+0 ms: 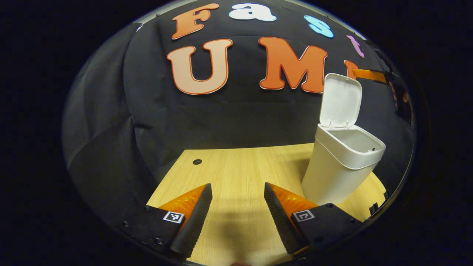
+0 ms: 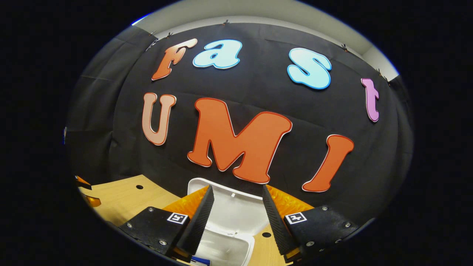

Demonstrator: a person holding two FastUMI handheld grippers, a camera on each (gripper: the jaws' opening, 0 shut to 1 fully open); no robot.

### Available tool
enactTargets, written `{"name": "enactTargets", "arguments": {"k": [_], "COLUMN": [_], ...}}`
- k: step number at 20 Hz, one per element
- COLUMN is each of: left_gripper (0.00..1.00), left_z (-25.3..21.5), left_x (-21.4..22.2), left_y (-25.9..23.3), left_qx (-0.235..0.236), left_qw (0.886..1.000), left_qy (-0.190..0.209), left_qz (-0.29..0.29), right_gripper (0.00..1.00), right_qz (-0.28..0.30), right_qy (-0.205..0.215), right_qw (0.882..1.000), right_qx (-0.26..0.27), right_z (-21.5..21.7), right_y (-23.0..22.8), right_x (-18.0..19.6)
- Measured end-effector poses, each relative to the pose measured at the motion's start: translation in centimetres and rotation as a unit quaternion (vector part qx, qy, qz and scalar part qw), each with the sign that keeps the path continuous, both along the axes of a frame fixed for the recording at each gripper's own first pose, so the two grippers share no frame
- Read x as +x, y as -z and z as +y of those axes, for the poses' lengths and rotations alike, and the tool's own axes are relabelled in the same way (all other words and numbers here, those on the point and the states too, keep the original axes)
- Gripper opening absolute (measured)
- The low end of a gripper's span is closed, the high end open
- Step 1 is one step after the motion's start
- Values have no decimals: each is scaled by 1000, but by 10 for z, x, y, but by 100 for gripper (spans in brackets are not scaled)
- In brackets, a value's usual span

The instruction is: Press the lid of the desktop garbage bin to open it, pick up the crumpled paper on the desktop and throw it into the bin, then pick up the pop can on the desktop and drop it into the bin, and finally close the garbage bin lid.

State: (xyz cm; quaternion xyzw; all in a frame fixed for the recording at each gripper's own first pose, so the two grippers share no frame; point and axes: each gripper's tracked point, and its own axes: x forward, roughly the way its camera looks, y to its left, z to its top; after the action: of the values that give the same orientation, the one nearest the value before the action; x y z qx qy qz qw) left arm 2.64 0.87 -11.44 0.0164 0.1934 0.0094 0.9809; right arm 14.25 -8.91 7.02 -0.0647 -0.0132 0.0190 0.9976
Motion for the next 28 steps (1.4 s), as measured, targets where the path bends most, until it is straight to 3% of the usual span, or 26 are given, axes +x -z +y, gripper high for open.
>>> {"name": "enactTargets", "arguments": {"k": [2,10,18,28], "left_gripper": [91,88,91,95], "left_z": [14,49,36,23], "left_x": [-3,-15,2,5], "left_y": [3,9,3,1], "left_qx": [-1,-2,7,23], "left_qw": [1000,998,1000,1000], "left_qy": [-20,-67,-30,3], "left_qz": [3,5,1,-4], "right_gripper": [80,80,80,80], "right_qz": [-1,33,56,118], "right_qy": [0,9,-7,-33], "right_qw": [1000,999,996,988], "right_qx": [5,24,68,92], "right_z": [2,3,14,38], "right_y": [-4,12,22,73], "right_x": [14,52,25,-26]}}
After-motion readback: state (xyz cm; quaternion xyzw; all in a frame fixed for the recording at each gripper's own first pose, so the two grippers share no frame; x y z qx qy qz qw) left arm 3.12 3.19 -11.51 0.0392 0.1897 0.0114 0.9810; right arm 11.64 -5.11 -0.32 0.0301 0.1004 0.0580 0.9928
